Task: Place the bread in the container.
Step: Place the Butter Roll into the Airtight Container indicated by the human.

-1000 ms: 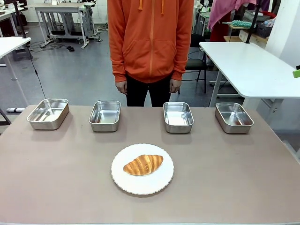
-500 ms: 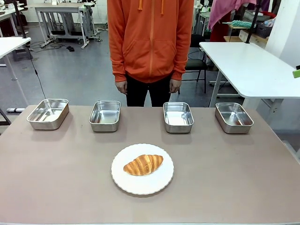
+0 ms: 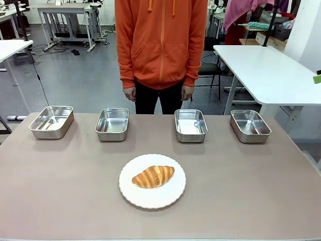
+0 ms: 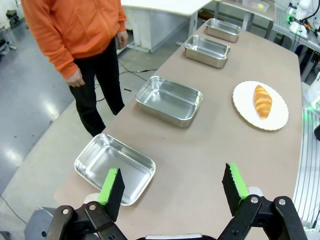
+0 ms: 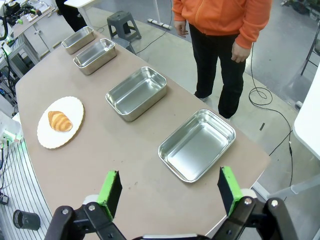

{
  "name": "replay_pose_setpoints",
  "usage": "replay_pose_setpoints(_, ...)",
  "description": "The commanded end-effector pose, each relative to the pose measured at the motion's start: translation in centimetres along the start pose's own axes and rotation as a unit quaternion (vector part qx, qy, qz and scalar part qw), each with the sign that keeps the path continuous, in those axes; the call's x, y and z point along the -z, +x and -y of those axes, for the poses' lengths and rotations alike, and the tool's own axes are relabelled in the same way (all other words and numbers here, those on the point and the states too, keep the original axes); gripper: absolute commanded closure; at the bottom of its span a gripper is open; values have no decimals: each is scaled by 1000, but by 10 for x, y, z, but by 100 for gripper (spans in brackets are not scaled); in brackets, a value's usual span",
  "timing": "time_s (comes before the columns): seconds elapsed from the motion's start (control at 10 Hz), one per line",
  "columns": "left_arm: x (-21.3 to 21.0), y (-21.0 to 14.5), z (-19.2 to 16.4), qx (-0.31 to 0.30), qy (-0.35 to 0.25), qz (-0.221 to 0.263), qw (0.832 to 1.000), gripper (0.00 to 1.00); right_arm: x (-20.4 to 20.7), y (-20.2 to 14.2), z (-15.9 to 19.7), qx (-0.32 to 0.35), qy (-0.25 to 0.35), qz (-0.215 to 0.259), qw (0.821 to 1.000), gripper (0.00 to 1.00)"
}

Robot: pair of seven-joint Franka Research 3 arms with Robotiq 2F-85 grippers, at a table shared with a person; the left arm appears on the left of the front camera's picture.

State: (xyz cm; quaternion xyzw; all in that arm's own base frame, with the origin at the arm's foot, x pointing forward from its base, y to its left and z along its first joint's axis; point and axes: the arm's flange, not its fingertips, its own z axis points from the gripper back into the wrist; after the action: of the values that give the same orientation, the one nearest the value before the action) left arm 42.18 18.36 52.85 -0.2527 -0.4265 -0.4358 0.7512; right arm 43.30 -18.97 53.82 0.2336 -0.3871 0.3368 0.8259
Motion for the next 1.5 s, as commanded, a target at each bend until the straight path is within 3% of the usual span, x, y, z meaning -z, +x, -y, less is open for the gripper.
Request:
replay_pose_setpoints(0.0, -3, 0, 0, 7, -4, 7, 1000, 0, 0, 1, 0, -3, 3, 5, 1000, 0)
replay_pose_setpoints(1.4, -3, 0, 0, 7, -4, 7, 1000, 0, 0, 1, 0, -3, 3, 5, 1000, 0)
